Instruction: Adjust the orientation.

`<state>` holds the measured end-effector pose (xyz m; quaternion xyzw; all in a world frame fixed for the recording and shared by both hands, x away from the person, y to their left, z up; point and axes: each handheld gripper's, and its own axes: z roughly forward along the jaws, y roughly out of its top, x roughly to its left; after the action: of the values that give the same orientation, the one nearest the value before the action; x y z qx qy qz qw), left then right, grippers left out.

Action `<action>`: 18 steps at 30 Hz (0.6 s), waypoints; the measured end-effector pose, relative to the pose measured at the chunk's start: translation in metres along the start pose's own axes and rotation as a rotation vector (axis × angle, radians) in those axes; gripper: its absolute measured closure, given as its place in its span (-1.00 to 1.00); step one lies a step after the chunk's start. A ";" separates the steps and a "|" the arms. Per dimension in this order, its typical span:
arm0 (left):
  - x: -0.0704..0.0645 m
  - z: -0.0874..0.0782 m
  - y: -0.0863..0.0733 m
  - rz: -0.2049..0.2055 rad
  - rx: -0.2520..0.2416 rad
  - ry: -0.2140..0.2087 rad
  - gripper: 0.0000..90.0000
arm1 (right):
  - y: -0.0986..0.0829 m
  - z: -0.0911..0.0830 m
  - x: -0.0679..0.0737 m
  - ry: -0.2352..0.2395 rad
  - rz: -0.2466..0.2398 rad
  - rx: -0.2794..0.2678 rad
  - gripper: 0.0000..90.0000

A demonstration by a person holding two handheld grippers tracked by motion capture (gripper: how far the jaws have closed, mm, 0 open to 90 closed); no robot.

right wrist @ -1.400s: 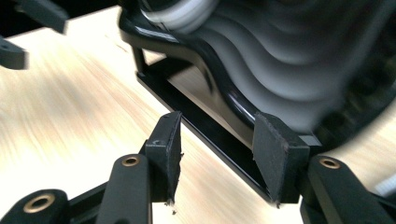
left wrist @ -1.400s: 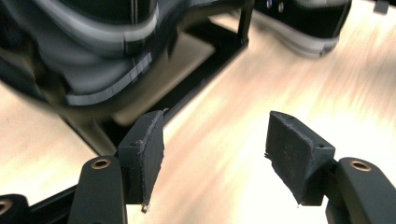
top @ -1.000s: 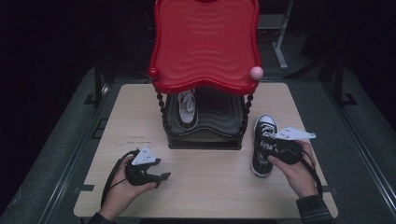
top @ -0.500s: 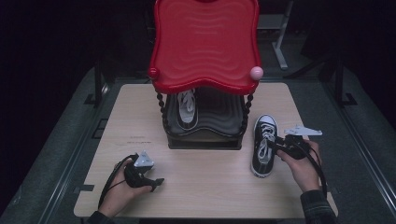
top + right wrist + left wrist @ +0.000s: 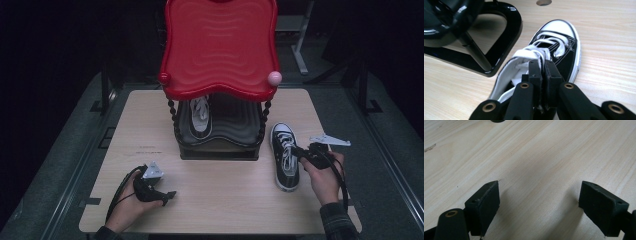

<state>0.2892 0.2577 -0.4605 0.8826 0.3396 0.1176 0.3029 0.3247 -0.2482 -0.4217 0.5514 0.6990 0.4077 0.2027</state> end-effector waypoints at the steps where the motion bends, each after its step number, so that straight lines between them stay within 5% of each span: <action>1: 0.000 0.000 0.000 0.000 0.001 0.000 -0.64 | 0.000 -0.003 0.001 0.002 -0.003 -0.005 0.90; 18: 0.000 0.000 -0.001 -0.001 -0.001 -0.001 -0.64 | -0.024 -0.076 0.029 0.107 -0.042 -0.052 0.90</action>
<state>0.2886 0.2584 -0.4606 0.8824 0.3396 0.1172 0.3037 0.2452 -0.2489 -0.3911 0.5086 0.7095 0.4502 0.1875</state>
